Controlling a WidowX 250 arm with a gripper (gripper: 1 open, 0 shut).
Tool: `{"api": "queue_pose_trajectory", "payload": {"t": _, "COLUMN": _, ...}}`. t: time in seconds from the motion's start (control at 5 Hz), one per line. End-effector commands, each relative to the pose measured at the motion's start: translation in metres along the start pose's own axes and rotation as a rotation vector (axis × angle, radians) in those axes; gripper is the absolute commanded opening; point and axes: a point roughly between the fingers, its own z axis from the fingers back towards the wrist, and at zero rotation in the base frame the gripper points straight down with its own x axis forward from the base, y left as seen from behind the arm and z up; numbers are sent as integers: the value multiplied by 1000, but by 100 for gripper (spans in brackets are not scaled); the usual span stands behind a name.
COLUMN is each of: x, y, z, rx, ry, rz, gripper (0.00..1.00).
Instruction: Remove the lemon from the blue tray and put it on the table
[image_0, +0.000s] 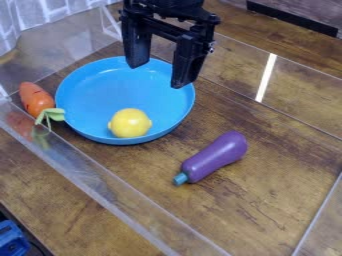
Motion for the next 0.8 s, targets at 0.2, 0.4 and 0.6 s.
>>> {"api": "queue_pose_trajectory", "payload": {"t": 0.2, "x": -6, "y": 7, "z": -23, "rx": 5, "ry": 36, "rz": -190, "gripper": 100}}
{"api": "queue_pose_trajectory", "payload": {"t": 0.4, "x": -10, "y": 13, "z": -33, "rx": 16, "ry": 46, "rz": -337, "gripper": 100}}
{"api": "queue_pose_trajectory", "payload": {"t": 0.6, "x": -13, "y": 20, "z": -41, "rx": 28, "ry": 41, "rz": -449, "gripper": 100}}
